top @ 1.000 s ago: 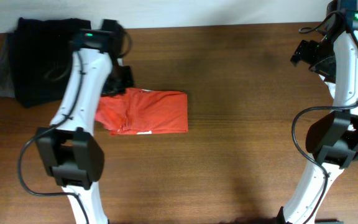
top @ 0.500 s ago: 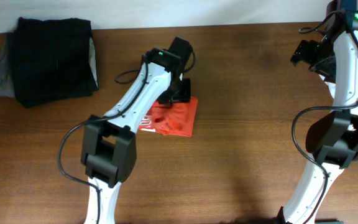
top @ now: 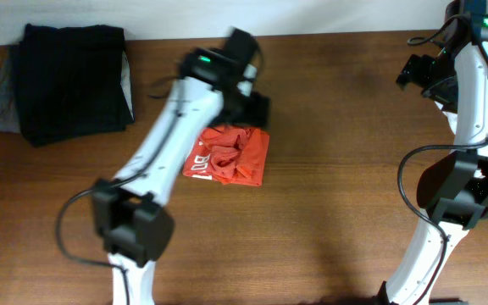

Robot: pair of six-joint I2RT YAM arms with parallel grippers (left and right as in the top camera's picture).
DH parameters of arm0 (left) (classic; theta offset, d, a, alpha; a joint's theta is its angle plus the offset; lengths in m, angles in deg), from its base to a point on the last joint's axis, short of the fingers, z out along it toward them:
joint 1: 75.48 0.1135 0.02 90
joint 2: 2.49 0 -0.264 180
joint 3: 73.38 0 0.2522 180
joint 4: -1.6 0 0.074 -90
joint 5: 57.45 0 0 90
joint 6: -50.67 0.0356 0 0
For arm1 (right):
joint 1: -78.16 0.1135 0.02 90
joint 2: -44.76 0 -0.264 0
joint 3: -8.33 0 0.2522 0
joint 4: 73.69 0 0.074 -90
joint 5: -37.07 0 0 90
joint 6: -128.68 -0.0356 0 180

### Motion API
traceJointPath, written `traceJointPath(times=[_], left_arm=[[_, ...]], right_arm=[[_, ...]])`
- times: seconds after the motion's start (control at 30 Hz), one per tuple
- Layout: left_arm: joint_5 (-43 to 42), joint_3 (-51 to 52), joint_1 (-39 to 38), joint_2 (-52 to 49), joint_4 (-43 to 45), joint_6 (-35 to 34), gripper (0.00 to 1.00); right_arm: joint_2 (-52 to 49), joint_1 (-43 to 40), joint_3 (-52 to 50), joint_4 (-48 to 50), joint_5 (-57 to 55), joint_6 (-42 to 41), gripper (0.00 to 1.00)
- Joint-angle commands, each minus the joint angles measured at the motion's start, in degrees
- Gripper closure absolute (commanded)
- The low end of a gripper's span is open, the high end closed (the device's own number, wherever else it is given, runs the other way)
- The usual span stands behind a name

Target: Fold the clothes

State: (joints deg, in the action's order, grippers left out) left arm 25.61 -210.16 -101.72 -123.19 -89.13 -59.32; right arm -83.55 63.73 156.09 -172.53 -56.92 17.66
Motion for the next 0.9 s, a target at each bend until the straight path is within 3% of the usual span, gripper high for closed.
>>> traceJointPath(times=[0.0, 0.1, 0.2, 0.37, 0.53, 0.87], left_arm=[[6.5, -0.1, 8.1, 2.5, -2.9, -1.2, 0.01], [5.2, 5.0, 13.6, 2.0, -1.3, 0.2, 0.01], [-5.6, 9.4, 16.1, 1.2, 3.3, 6.9, 0.01], [-18.0, 12.9, 16.5, -3.7, 9.3, 10.9, 0.01], [-18.6, 12.9, 16.5, -6.7, 11.0, 11.2, 0.02], [-18.8, 15.7, 15.9, -6.9, 13.5, 11.3, 0.25]], right_arm=[[0.7, 0.1, 0.3, 0.0, -0.1, -0.3, 0.02], [0.7, 0.1, 0.3, 0.0, -0.1, -0.3, 0.02], [0.7, 0.1, 0.3, 0.0, -0.1, -0.3, 0.02], [0.7, 0.1, 0.3, 0.0, -0.1, -0.3, 0.01], [0.7, 0.1, 0.3, 0.0, -0.1, -0.3, 0.02], [0.7, 0.1, 0.3, 0.0, -0.1, -0.3, 0.02]])
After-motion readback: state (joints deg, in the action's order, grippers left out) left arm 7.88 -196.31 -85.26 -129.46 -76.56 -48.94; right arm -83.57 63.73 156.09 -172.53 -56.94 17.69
